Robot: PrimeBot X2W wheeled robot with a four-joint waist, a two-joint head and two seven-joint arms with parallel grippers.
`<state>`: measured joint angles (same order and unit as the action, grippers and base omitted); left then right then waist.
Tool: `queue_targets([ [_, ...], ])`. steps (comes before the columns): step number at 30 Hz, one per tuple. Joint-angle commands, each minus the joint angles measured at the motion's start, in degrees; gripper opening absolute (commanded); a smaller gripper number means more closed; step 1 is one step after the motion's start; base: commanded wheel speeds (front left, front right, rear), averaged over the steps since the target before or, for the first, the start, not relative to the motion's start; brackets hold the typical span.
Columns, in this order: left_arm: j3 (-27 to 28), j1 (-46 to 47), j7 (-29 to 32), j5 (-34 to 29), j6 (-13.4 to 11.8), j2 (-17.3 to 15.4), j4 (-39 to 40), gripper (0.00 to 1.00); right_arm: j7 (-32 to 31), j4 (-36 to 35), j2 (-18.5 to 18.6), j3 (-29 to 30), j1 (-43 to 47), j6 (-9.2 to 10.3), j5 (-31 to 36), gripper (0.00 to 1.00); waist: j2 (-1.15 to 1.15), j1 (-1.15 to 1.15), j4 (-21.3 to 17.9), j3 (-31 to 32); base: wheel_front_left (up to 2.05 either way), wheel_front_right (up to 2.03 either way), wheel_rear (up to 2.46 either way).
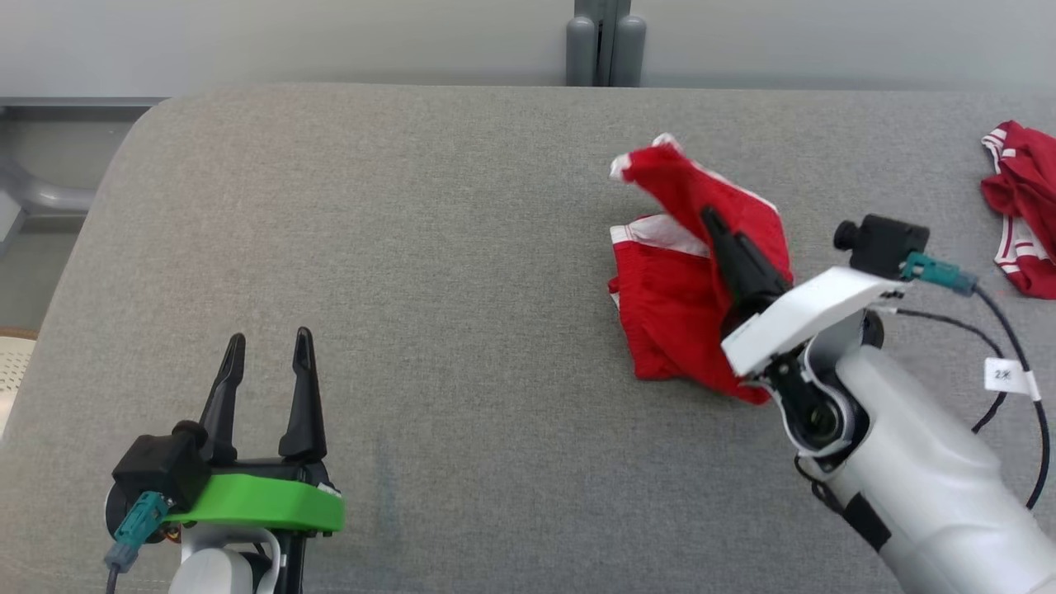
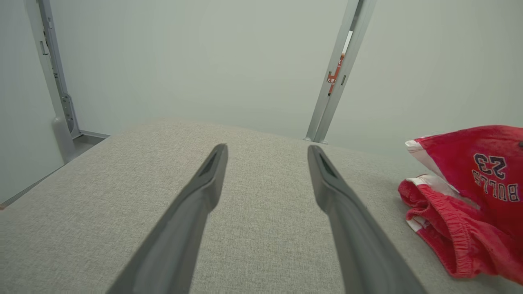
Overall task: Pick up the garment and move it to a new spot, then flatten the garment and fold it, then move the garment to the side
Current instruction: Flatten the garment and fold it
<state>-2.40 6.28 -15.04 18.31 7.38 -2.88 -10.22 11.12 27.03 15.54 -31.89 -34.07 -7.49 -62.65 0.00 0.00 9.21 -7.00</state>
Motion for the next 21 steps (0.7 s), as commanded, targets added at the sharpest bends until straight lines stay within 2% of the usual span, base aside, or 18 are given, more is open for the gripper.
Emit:
queue_targets([
  [1,-0.2,-0.9,-0.1,0.5,0.2,-0.1,-0.1,1.00,-0.5,-0.4,0.4,-1.4,1.6,0.03,1.5,0.00,0.00,0.00,0.5,-0.1,0.00,0.00,0.00],
  [11,-0.6,-0.3,-0.2,1.5,0.2,-0.1,0.0,1.00,-0.7,2.3,0.6,-7.4,7.9,0.03,5.5,0.00,0.00,0.00,2.1,-1.1,0.00,0.00,0.00],
  [12,-0.6,-0.4,-0.1,1.5,0.2,-0.1,-0.1,1.00,-0.2,2.0,0.7,-7.6,7.9,0.03,5.8,0.12,0.00,0.00,2.1,-1.2,0.00,0.00,0.00],
  [13,-0.6,-0.4,-0.1,1.6,0.2,-0.1,-0.1,1.00,0.2,1.7,0.7,-7.8,8.0,0.03,5.7,0.82,0.00,0.00,2.0,-1.2,0.00,0.00,0.00],
  [14,-0.6,-0.4,-0.2,1.5,0.2,-0.1,-0.1,1.00,0.4,1.3,0.6,-8.0,8.3,0.03,5.2,1.00,0.00,0.00,2.0,-1.2,0.00,0.00,0.00],
  [17,-0.2,-0.4,-0.2,1.3,0.2,-0.1,-0.3,1.00,2.1,-0.1,2.3,-8.2,7.3,0.03,6.5,1.00,0.00,0.00,1.5,-1.3,0.00,0.00,0.00],
  [21,-0.4,-0.1,-0.1,0.6,0.2,-0.1,-0.3,1.00,3.7,-1.4,3.9,-3.9,5.7,0.03,6.2,1.00,0.00,0.00,1.1,-1.2,0.00,0.00,0.00],
])
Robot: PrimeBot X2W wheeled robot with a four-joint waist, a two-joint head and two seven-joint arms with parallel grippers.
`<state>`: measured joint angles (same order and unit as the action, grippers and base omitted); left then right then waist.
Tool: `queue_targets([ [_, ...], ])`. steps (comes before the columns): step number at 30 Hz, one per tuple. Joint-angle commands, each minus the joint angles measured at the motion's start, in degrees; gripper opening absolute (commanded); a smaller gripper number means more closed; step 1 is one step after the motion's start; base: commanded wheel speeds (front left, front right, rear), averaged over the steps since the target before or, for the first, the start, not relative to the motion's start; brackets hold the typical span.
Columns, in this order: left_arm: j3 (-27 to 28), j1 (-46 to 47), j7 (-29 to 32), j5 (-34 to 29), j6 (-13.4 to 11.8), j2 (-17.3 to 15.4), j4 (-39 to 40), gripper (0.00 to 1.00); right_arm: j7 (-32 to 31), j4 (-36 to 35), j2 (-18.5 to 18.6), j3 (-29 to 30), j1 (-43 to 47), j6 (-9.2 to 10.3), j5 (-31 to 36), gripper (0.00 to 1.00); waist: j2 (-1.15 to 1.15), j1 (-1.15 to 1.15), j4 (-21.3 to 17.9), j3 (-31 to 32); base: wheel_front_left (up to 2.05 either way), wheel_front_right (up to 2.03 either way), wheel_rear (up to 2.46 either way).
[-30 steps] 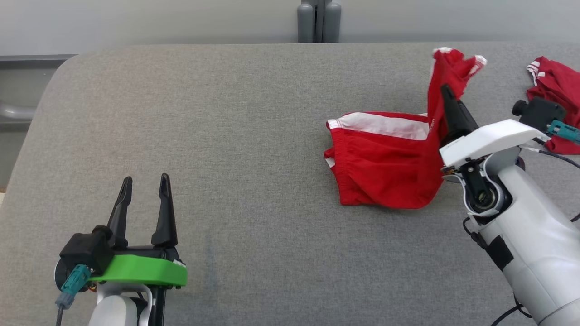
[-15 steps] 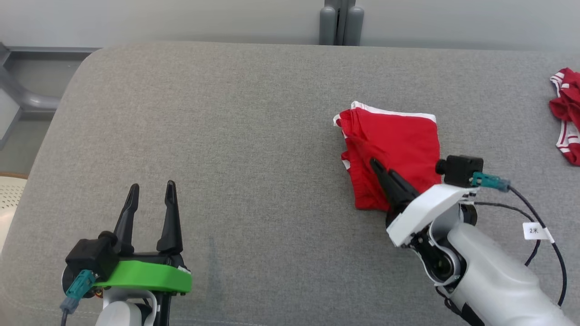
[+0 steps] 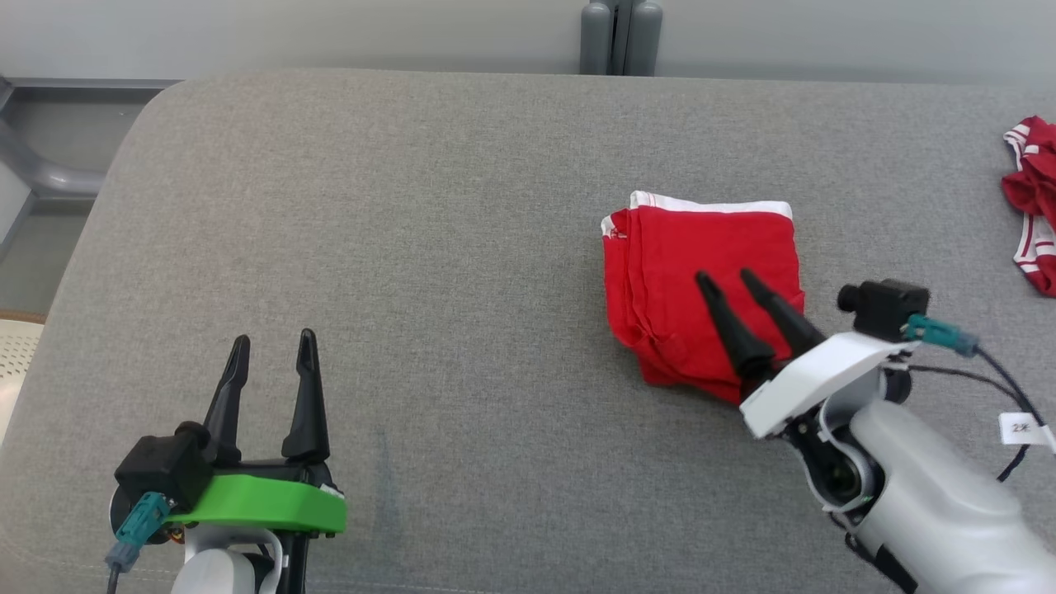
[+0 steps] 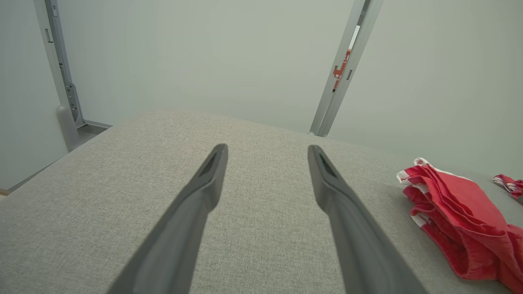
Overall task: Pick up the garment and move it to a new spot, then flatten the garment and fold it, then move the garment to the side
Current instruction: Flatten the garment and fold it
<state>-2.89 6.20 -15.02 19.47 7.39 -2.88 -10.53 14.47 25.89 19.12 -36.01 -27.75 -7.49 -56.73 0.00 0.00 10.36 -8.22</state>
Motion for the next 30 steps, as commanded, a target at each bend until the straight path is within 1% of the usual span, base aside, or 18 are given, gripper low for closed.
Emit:
queue_targets([
  [1,0.2,0.0,-0.2,-0.7,0.2,-0.1,0.1,1.00,0.4,-0.3,1.0,1.3,-0.9,0.03,0.8,1.00,0.00,0.00,-0.1,0.1,0.00,0.00,0.00],
  [5,0.3,0.2,-0.2,-0.8,0.2,-0.1,0.2,1.00,0.7,0.7,3.2,7.4,-2.0,0.03,5.1,1.00,0.00,0.00,-0.2,0.0,0.00,0.00,0.00],
  [9,-0.1,0.4,-0.2,-1.1,0.2,-0.1,0.2,1.00,0.7,2.4,3.3,13.3,-0.5,0.03,10.7,1.00,0.00,0.00,0.0,-0.1,0.00,0.00,0.00],
  [11,-0.2,0.5,-0.2,-1.0,0.2,-0.1,0.2,1.00,0.7,3.8,2.5,15.4,0.2,0.03,12.5,1.00,0.00,0.00,0.2,-0.3,0.00,0.00,0.00],
  [12,-0.3,0.6,-0.2,-1.0,0.2,-0.1,0.2,1.00,0.7,4.4,2.1,15.9,0.5,0.03,13.8,0.86,0.00,0.00,0.3,-0.5,0.00,0.00,0.00],
  [13,-0.4,0.6,-0.2,-1.0,0.2,-0.1,0.2,1.00,0.7,5.0,1.8,16.0,0.6,0.03,14.6,0.63,0.00,0.00,0.4,-0.6,0.00,0.00,0.00],
  [14,-0.5,0.7,-0.2,-1.0,0.2,-0.1,0.2,1.00,0.7,6.0,1.4,16.1,1.0,0.03,15.5,0.00,0.00,0.00,0.5,-0.7,0.00,0.00,0.00],
  [20,-1.2,1.5,-0.2,-0.7,0.2,-0.1,0.0,1.00,0.7,9.7,-1.3,14.1,1.3,0.03,19.3,0.00,0.00,0.00,1.2,-1.4,0.00,0.00,0.00],
  [25,-1.5,1.9,-0.2,-1.3,0.2,-0.1,-0.1,1.00,0.7,11.8,-3.8,11.4,1.2,0.03,20.1,0.00,0.00,0.00,1.6,-1.8,0.00,0.00,0.00],
  [30,-1.6,2.1,-0.2,-1.7,0.2,-0.1,-0.2,1.00,0.7,12.4,-7.4,5.3,2.1,0.03,20.8,0.00,0.00,0.00,1.9,-2.0,0.00,0.00,0.00],
])
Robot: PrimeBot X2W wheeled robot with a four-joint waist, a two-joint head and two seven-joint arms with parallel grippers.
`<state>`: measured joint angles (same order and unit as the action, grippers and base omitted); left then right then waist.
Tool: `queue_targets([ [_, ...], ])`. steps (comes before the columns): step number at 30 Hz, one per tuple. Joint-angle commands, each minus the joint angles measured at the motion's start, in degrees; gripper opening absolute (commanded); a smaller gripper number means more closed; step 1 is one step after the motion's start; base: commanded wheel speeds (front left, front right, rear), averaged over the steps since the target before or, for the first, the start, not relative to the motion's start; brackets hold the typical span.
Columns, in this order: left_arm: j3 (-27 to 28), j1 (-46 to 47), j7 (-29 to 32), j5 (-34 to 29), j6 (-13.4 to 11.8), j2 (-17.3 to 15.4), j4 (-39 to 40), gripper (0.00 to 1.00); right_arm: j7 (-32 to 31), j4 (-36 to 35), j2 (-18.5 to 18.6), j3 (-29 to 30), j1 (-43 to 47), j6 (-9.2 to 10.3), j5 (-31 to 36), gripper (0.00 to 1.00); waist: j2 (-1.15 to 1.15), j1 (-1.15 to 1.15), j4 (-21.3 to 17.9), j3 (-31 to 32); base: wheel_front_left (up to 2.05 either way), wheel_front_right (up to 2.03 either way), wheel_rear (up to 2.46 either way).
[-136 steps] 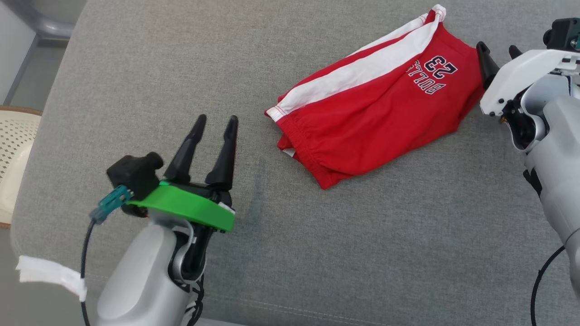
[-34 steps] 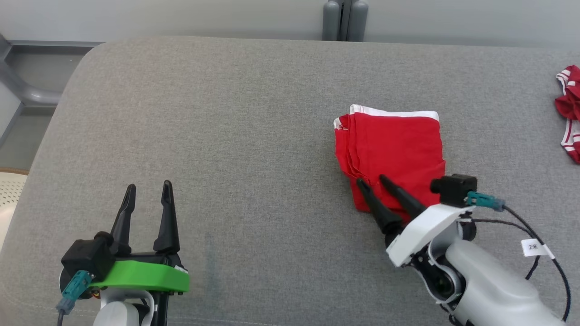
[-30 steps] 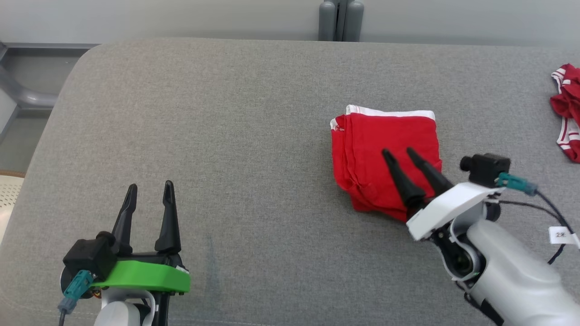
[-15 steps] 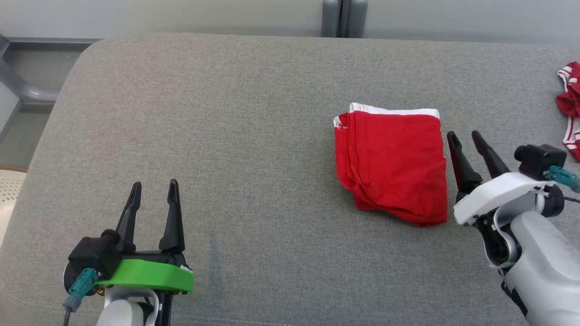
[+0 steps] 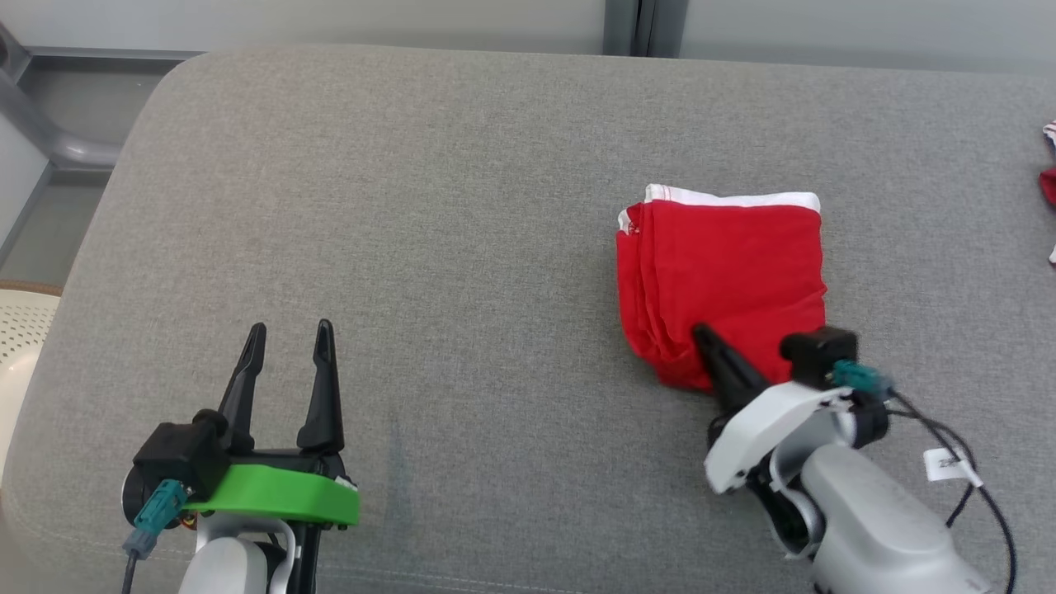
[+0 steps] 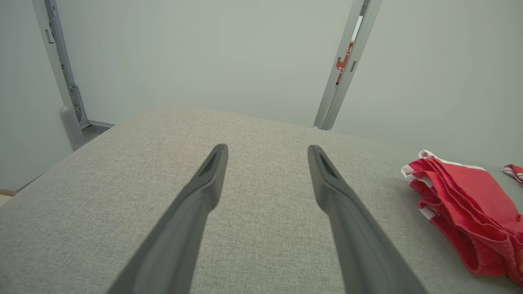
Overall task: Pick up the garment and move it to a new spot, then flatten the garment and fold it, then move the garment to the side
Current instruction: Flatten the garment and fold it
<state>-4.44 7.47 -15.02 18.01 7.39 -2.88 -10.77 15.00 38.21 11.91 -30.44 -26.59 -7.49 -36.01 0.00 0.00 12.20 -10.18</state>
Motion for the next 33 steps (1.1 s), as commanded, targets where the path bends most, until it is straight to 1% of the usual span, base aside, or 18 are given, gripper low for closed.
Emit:
queue_targets([
  [1,-0.2,0.9,-0.2,-0.1,0.2,-0.1,0.0,1.00,0.2,0.1,-0.9,-1.5,1.0,0.03,-0.1,0.00,0.00,0.00,0.1,0.0,0.00,0.00,0.00],
  [5,-0.3,0.9,-0.2,0.1,0.2,-0.1,-0.1,1.00,0.2,-0.2,-4.0,-5.8,1.3,0.03,-0.4,0.00,0.00,0.00,0.3,-0.1,0.00,0.00,0.00],
  [7,-0.3,1.0,-0.2,0.1,0.2,-0.1,-0.1,1.00,0.2,-0.7,-4.5,-7.6,0.5,0.03,0.6,0.00,0.00,0.00,0.2,-0.2,0.00,0.00,0.00],
  [8,-0.2,0.9,-0.2,0.0,0.2,-0.1,-0.1,1.00,0.2,-1.0,-4.4,-7.6,0.0,0.03,0.9,0.00,0.00,0.00,0.0,-0.2,0.00,0.00,0.00],
  [12,0.5,0.7,-0.2,-0.6,0.2,-0.1,-0.1,1.00,0.2,-4.1,-4.2,-5.0,-0.8,0.03,1.9,0.00,0.00,0.00,-1.0,0.2,0.00,0.00,0.00],
  [20,1.9,-0.2,-0.2,-1.8,0.2,-0.1,0.0,1.00,0.2,-13.2,-1.3,4.7,2.4,0.03,4.6,0.00,0.00,0.00,-4.2,1.8,0.00,0.00,0.00],
  [21,2.1,-0.4,-0.2,-1.9,0.2,-0.1,0.0,1.00,0.2,-14.2,-1.0,6.3,3.0,0.03,5.2,0.25,0.00,0.00,-4.7,2.1,0.00,0.00,0.00],
  [22,2.2,-0.4,-0.2,-2.1,0.2,-0.1,0.0,1.00,0.2,-14.8,-0.7,7.6,3.5,0.03,5.7,0.40,0.00,0.00,-5.1,2.2,0.00,0.00,0.00],
  [24,2.5,-0.6,-0.2,-2.7,0.2,-0.1,0.0,1.00,0.2,-16.1,-0.3,11.1,4.9,0.03,6.7,1.00,0.00,0.00,-6.0,2.7,0.00,0.00,0.00],
  [27,3.0,-1.1,-0.2,-3.1,0.2,-0.1,0.1,1.00,0.2,-17.8,-0.1,15.2,6.8,0.03,7.7,1.00,0.00,0.00,-7.3,3.4,0.00,0.00,0.00],
  [30,3.4,-1.3,-0.2,-4.3,0.2,-0.1,0.0,1.00,0.2,-19.1,0.1,17.3,8.5,0.03,9.4,1.00,0.00,0.00,-8.6,3.9,0.00,0.00,0.00],
  [33,3.9,-1.8,-0.2,-5.4,0.2,-0.1,-0.1,1.00,0.2,-20.1,-0.1,18.0,10.3,0.03,10.2,1.00,0.00,0.00,-9.7,4.4,0.00,0.00,0.00],
])
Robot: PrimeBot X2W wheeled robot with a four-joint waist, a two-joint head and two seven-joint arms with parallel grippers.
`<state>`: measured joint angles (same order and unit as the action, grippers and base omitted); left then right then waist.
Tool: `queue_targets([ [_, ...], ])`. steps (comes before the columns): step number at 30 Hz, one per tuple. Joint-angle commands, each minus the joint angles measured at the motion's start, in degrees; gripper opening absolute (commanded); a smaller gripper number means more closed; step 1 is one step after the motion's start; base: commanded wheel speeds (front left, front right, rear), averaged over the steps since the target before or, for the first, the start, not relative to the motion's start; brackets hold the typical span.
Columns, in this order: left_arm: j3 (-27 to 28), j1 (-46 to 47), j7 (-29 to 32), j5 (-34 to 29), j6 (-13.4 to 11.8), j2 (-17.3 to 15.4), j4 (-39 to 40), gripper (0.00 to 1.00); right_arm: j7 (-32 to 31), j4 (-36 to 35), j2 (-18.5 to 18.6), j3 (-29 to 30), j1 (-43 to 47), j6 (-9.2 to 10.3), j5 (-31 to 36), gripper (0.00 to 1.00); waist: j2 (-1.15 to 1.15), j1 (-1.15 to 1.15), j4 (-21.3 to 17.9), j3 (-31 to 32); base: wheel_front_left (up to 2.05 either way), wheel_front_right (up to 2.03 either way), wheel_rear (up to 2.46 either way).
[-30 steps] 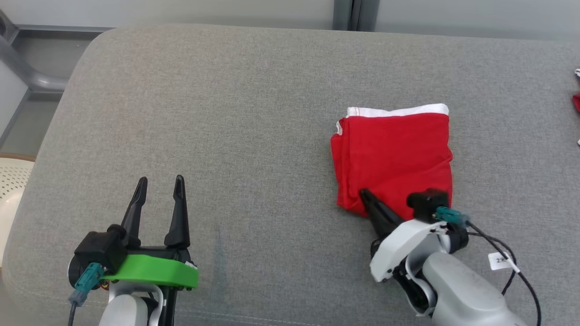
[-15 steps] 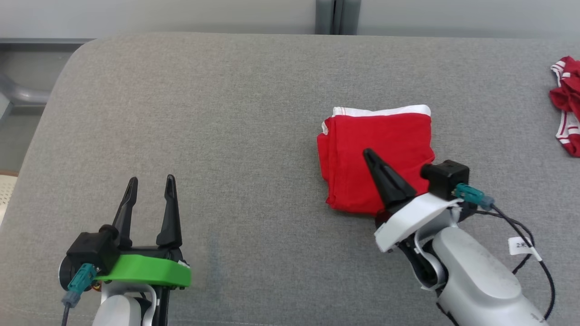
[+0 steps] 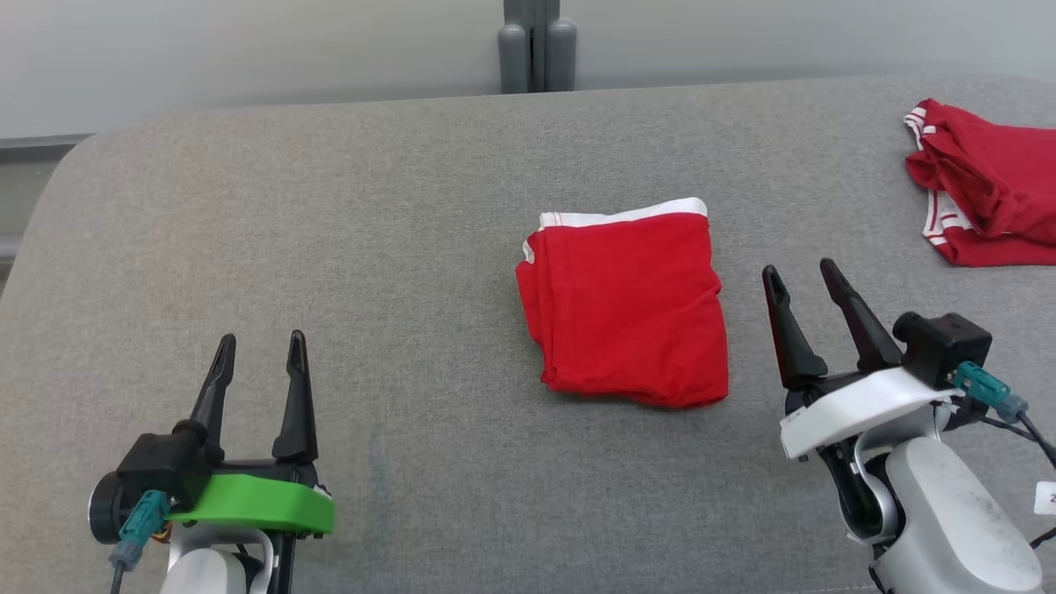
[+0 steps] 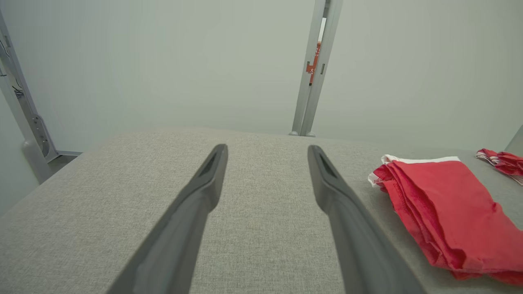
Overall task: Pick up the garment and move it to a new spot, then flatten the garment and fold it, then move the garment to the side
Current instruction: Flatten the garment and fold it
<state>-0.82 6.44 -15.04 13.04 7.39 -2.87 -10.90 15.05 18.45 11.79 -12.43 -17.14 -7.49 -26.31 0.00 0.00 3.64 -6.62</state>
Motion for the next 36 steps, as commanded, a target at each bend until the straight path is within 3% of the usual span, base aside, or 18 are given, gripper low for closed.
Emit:
queue_targets([
  [1,0.4,-1.0,-0.1,-0.7,0.2,-0.1,0.0,1.00,0.1,-0.7,0.0,0.1,1.4,0.03,0.7,1.00,0.00,0.00,-1.6,1.1,0.00,0.00,0.00],
  [13,2.1,-2.8,-0.2,-2.1,0.2,-0.2,-0.1,1.00,0.1,-5.2,-1.1,4.1,7.6,0.03,4.6,1.00,0.00,0.00,-3.9,3.7,0.00,0.00,0.00],
  [27,4.6,-5.9,-0.1,-3.8,-0.1,-0.1,0.6,1.00,0.1,-9.6,-3.5,10.0,14.7,0.03,8.2,1.00,0.00,0.00,-3.3,6.4,0.00,0.00,0.00],
  [36,5.1,-7.3,-0.1,-4.7,-0.1,-0.1,1.0,1.00,0.1,-9.9,-3.9,10.3,16.3,0.03,9.4,1.00,0.00,0.00,-2.6,7.1,0.00,0.00,0.00],
])
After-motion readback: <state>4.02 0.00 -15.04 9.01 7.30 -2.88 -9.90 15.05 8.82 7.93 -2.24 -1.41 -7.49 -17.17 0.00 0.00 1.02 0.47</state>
